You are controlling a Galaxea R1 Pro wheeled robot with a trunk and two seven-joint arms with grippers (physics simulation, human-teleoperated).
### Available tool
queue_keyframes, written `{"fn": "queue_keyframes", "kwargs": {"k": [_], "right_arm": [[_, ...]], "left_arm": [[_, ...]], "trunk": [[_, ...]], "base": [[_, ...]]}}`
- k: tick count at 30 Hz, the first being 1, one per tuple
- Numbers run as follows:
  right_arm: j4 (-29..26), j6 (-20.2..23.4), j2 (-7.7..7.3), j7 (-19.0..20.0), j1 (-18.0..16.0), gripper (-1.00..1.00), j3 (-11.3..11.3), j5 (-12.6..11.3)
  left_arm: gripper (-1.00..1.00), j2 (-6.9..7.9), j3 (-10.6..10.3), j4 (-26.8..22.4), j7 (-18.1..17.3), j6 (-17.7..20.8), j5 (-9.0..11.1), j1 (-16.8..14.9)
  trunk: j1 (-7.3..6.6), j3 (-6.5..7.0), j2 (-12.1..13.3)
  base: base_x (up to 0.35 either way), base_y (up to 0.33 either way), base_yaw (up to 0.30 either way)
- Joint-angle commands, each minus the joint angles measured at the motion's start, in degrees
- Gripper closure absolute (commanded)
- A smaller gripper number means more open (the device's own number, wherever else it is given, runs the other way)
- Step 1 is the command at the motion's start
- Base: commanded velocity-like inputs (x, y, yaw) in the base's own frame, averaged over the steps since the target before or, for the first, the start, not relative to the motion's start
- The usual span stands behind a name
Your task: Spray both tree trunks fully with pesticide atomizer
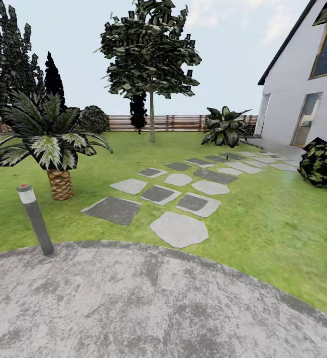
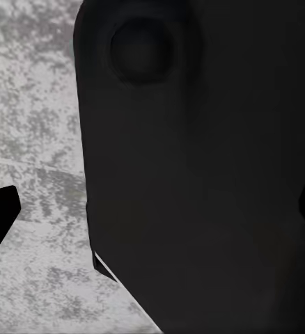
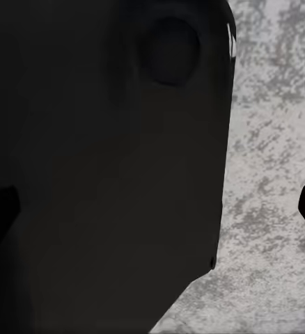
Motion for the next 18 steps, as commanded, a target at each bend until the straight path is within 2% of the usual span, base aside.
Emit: {"fn": "queue_keyframes", "kwargs": {"k": [1, 6, 12, 18], "right_arm": [[-0.33, -0.33, 0.32, 0.37, -0.34, -1.0, 0.08, 0.11], [-1.97, -1.94, 1.93, 0.39, -1.99, -1.0, 0.09, 0.21], [-3.93, -3.86, 3.86, 0.15, -3.97, -1.0, 0.0, 0.39], [-5.89, -5.79, 2.16, 0.12, -5.95, -1.0, -0.19, 0.31]], "left_arm": [[-1.0, -0.34, -0.32, 0.34, -0.3, 0.33, -0.3, 0.33], [-1.0, -0.94, -0.37, 1.32, -1.44, 1.87, -0.05, 1.98], [-1.0, -0.49, -0.16, -0.59, -1.46, 0.2, 0.46, 2.7], [-1.0, -0.27, -0.13, -2.54, -1.43, -1.73, 0.43, 0.72]], "trunk": [[0.02, 0.01, 0.02], [0.02, 0.01, 0.02], [0.02, 0.01, 0.02], [0.02, 0.01, 0.02]], "base": [[0.0, 0.0, 0.0], [0.0, 0.0, 0.0], [0.0, 0.0, 0.0], [0.0, 0.0, 0.0]]}}
